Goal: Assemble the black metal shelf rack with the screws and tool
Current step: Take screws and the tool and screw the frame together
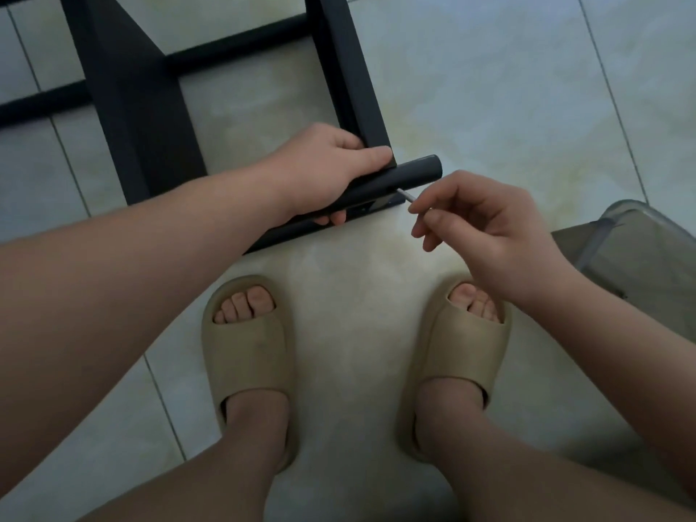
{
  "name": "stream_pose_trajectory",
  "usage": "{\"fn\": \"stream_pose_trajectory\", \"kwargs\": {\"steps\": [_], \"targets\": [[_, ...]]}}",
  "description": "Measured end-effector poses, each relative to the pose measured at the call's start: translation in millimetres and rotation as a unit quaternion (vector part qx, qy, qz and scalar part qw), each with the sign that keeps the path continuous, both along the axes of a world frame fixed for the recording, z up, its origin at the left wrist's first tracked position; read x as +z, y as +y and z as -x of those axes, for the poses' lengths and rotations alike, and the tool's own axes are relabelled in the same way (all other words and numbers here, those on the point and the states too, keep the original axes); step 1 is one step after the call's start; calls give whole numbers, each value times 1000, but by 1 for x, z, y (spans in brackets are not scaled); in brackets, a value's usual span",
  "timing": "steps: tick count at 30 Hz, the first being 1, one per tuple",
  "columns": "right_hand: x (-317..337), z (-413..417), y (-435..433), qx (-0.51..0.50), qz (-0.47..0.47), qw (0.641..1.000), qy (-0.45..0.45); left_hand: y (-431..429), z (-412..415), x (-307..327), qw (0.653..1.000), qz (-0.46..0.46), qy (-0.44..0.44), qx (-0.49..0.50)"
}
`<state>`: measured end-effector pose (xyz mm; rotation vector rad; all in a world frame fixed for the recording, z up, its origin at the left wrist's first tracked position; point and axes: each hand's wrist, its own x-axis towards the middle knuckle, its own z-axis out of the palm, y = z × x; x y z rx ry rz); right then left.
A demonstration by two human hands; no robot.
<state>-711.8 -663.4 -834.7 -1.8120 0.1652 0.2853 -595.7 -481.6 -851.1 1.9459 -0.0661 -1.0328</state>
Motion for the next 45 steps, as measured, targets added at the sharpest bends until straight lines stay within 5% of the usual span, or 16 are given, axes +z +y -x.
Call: {"fn": "stream_pose_trajectory", "kwargs": {"steps": [14, 27, 37, 45], "targets": [[-11, -3, 10, 24, 85, 996, -32, 1, 1, -6, 1000, 11, -14, 5], [-14, -16, 31, -96, -31, 994, 53, 3, 2, -5, 1000, 14, -17, 10], [-7, -26, 28, -64, 209, 973, 69, 2, 3, -9, 998, 32, -34, 38], [26, 8, -12, 89, 247, 964, 37, -4, 21, 12, 945, -134, -294, 49]]}}
